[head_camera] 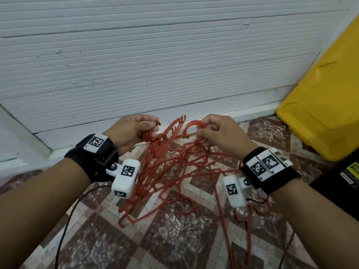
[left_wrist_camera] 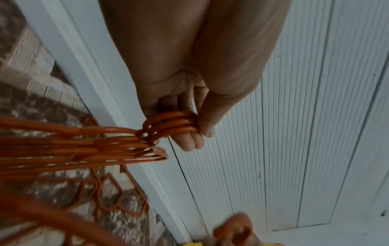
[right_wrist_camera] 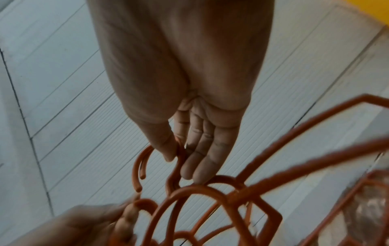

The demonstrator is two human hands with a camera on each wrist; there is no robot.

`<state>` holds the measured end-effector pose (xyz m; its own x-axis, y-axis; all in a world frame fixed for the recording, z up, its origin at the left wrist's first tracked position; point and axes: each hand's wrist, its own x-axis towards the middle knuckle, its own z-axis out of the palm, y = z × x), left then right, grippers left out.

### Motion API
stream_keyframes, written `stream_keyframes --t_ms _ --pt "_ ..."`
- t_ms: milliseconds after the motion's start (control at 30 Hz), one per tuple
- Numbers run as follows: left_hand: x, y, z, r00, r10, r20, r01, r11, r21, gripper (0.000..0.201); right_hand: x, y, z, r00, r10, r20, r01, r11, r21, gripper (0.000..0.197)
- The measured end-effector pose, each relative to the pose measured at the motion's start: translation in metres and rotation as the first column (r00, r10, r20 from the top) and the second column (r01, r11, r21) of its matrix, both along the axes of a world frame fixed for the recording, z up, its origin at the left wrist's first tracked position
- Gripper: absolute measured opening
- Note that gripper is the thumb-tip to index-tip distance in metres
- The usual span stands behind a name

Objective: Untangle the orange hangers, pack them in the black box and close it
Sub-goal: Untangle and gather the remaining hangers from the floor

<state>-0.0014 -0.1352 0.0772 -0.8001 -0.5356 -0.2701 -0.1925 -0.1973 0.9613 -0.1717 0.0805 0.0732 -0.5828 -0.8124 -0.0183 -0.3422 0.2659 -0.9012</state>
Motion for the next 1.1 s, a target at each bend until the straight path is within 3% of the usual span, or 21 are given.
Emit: stream_keyframes --t_ms 167,333,433,700,800,900,933,1033,1100 --pt "0.004 -0.013 -0.001 0.98 0.199 0.003 -0.196 0.97 -0.142 0.017 -0.037 0.019 0.005 0.986 -0.16 -0.04 0.163 0.983 0.082 0.005" --pt "0.002 -0.013 -0.01 0.972 0.229 0.043 -0.222 0.966 -0.129 0.014 -0.055 0.032 -0.002 0.946 -0.252 -0.206 0.287 0.943 0.166 0.011" --pt "-0.005 0.0 -0.011 0.981 0.192 0.036 -0.189 0.979 -0.077 0.015 -0.047 0.033 -0.007 0.936 -0.28 -0.212 0.318 0.932 0.172 0.012" --pt "-0.028 0.062 -0.016 0.992 0.121 -0.026 -0.12 0.992 0.036 0.028 0.014 0.001 -0.024 0.966 -0.208 -0.153 0.225 0.969 0.101 0.021" --pt "-0.034 0.077 -0.016 0.995 0.091 -0.046 -0.088 0.994 0.061 0.031 0.039 -0.014 -0.023 0.966 -0.132 -0.222 0.147 0.988 0.054 0.025" --pt "-0.037 0.076 -0.017 0.987 0.15 -0.05 -0.148 0.988 0.054 0.031 0.049 -0.022 -0.02 0.952 -0.02 -0.305 0.046 0.996 0.078 0.019" --pt "-0.037 0.074 -0.018 0.984 0.17 -0.046 -0.167 0.985 0.046 0.03 0.049 -0.021 -0.021 0.971 -0.01 -0.238 0.025 0.998 0.063 0.016" --pt "-0.031 0.063 -0.019 0.983 0.179 -0.035 -0.179 0.984 0.013 0.029 0.044 -0.01 -0.021 0.979 0.04 0.2 -0.028 0.998 -0.062 0.026" --pt "-0.028 0.06 -0.021 0.986 0.162 -0.022 -0.163 0.985 -0.05 0.033 0.032 0.006 -0.021 0.967 0.037 0.253 -0.024 0.998 -0.053 0.028"
